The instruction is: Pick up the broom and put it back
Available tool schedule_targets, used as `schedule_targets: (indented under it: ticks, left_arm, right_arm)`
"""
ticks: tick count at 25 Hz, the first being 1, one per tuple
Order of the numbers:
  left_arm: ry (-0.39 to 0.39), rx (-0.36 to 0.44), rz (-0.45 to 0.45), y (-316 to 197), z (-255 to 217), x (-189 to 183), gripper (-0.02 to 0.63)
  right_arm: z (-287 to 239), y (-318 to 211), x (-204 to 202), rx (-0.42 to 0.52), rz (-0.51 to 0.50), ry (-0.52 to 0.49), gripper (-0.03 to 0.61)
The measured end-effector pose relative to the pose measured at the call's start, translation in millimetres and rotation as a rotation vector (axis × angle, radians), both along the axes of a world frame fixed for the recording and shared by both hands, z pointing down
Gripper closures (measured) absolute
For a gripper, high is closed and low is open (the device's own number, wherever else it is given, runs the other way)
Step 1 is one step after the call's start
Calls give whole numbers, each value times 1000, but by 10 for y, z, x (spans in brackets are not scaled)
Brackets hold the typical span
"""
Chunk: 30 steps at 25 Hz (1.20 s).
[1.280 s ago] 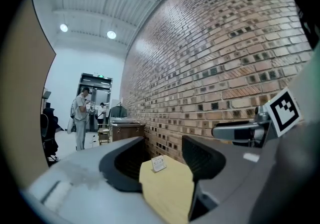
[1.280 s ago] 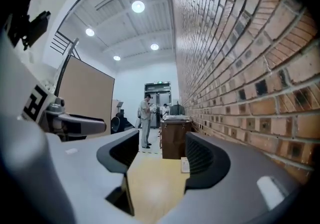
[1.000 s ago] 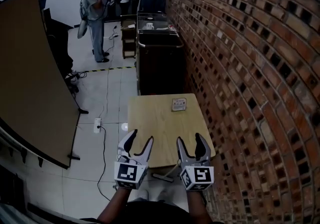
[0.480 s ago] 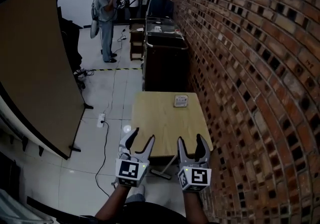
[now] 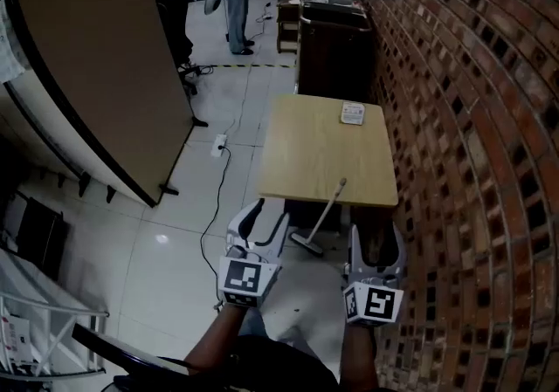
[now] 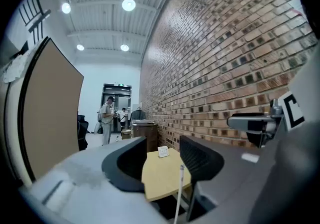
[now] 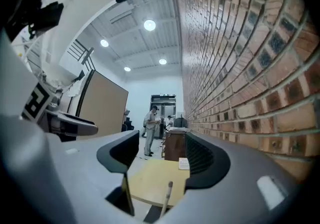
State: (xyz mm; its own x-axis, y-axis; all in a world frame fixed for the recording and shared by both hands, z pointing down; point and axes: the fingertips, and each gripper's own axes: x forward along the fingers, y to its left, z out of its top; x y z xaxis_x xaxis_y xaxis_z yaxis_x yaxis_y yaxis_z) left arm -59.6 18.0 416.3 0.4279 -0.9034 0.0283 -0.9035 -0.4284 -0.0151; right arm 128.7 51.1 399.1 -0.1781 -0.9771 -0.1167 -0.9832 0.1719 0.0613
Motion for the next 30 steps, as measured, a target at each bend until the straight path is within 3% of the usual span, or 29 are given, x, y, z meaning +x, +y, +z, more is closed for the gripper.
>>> schedule_targets:
  ticks: [8, 17, 30]
  left_arm:
    - [-48, 64, 57, 372, -216, -209, 410]
    - [7, 71, -10, 440, -279, -971, 411]
    - [22, 106, 27, 349, -407, -917, 411]
  right_arm:
    - [-213, 335, -318, 34, 39, 30, 299]
    - [-190, 306, -1046, -4, -12, 9, 342]
    - [-284, 222, -1015, -7, 15, 29, 345]
